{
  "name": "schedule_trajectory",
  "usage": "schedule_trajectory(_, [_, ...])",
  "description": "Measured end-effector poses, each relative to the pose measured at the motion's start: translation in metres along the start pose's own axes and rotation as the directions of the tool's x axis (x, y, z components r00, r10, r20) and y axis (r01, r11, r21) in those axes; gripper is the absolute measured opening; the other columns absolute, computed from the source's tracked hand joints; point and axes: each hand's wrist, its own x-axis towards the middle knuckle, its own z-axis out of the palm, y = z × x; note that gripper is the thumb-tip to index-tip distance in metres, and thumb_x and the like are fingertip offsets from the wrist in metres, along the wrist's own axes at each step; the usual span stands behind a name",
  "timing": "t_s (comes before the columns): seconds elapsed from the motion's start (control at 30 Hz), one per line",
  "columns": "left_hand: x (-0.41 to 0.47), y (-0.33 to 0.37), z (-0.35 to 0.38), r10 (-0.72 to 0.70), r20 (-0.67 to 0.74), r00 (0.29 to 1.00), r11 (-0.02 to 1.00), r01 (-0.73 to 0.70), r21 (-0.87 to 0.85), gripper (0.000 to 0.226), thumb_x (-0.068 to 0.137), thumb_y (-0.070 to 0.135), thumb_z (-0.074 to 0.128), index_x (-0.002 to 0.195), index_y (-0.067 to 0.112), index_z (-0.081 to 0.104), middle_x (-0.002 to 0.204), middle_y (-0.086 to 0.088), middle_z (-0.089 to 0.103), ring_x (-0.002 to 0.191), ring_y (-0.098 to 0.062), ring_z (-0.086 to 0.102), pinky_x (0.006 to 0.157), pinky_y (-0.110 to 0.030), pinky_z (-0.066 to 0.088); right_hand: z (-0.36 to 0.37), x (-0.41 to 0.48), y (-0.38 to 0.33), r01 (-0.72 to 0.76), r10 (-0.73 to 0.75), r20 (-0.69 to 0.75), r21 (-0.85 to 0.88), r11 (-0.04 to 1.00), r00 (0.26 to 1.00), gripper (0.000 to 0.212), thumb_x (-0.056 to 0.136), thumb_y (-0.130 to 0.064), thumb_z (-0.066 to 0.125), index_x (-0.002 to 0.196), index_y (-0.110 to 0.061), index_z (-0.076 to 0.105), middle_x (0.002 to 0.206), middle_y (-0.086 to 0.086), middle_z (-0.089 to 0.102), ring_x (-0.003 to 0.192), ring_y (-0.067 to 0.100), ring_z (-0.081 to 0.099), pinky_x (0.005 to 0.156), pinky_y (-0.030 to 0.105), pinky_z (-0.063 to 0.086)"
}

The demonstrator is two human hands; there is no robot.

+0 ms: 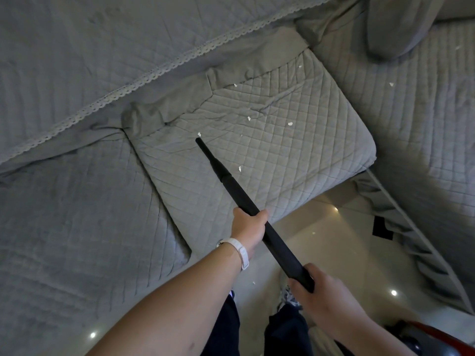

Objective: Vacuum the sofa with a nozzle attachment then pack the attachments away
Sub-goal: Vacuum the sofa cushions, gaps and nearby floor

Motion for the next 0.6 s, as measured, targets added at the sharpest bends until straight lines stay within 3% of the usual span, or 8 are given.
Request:
schedule_trajectory(0.17, [0.012,0.001,0.002,0.038,0.003,0.999,0.999,-0.038,0.023,0.041,0.089,0.030,0.067,0.117,0.012,0.044,0.098,-0.002,0.060,0.084,-0.014,0.061,0.076,-0.033,0.054,0.012,0.011,0.000,-0.039,0.040,-0.018,0.065,0.997,0.999,0.022,0.090,-0.045,0.056,0.094,-0.023,0.057,0.078,0.004,0.068,0.067,0.019,0.066,0.060,0.029,0.050])
schedule_trajectory(0.3, [0.017,-0.003,0.002,0.032,-0.004,0.999,0.998,-0.032,0.046,0.041,0.089,0.030,0.067,0.117,0.012,0.044,0.098,-0.002,0.060,0.084,-0.014,0.061,0.072,-0.032,0.053,0.019,0.016,0.001,-0.045,0.046,-0.012,0.087,0.995,0.999,0.024,0.089,-0.044,0.057,0.095,-0.021,0.059,0.085,0.006,0.067,0.068,0.020,0.067,0.066,0.031,0.053])
schedule_trajectory(0.4, [0.020,-0.011,0.001,0.006,-0.014,1.000,0.998,-0.005,0.067,0.045,0.089,0.034,0.067,0.120,0.012,0.043,0.102,-0.003,0.060,0.089,-0.016,0.062,0.084,-0.039,0.057,0.019,0.018,0.005,-0.047,0.047,0.006,0.068,0.997,0.999,0.027,0.089,-0.047,0.057,0.096,-0.021,0.060,0.084,0.006,0.067,0.070,0.020,0.065,0.063,0.030,0.050])
schedule_trajectory(0.6, [0.026,-0.017,0.001,0.023,-0.024,0.999,0.999,-0.022,0.045,0.042,0.089,0.032,0.068,0.118,0.012,0.044,0.100,-0.004,0.060,0.086,-0.016,0.062,0.073,-0.032,0.053,0.027,0.028,0.009,-0.052,0.051,0.025,0.070,0.996,0.998,0.044,0.069,-0.065,0.045,0.092,-0.029,0.057,0.085,0.005,0.066,0.054,0.019,0.065,0.055,0.029,0.053])
